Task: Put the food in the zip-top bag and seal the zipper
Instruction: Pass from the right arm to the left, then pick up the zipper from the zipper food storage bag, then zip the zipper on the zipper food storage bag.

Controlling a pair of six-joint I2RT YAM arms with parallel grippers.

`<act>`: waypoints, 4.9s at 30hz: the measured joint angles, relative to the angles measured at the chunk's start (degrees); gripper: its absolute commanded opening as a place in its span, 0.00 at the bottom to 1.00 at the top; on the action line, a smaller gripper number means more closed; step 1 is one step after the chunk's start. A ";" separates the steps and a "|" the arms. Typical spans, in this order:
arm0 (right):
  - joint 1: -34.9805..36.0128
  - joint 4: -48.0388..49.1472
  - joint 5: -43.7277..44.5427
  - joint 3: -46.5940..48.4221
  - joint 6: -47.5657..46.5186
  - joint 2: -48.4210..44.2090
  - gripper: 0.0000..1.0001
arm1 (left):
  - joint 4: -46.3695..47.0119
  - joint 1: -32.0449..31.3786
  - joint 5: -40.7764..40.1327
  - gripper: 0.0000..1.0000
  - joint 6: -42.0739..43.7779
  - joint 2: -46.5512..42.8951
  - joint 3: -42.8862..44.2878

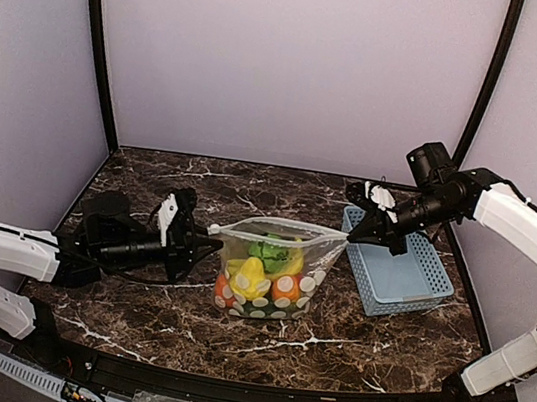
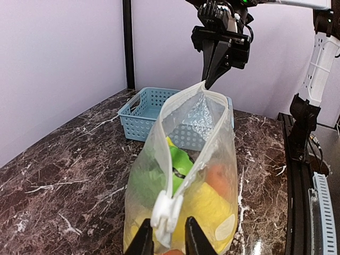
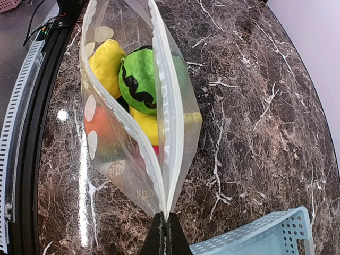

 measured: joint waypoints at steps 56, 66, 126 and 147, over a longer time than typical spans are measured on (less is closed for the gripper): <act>25.42 0.98 -0.33 41.68 18.75 25.97 0.39 | -26.36 0.00 0.90 0.01 10.78 -8.76 12.15; 28.87 0.44 0.70 45.40 17.33 29.33 0.39 | -28.20 0.00 0.90 0.01 12.37 -11.87 12.24; 32.20 -1.60 5.27 47.82 15.13 31.98 0.00 | -26.29 0.00 -1.11 0.01 11.13 -10.97 11.30; 28.33 -0.22 8.44 37.16 13.49 26.62 0.00 | -26.95 -0.02 -8.39 0.01 11.08 -11.41 10.27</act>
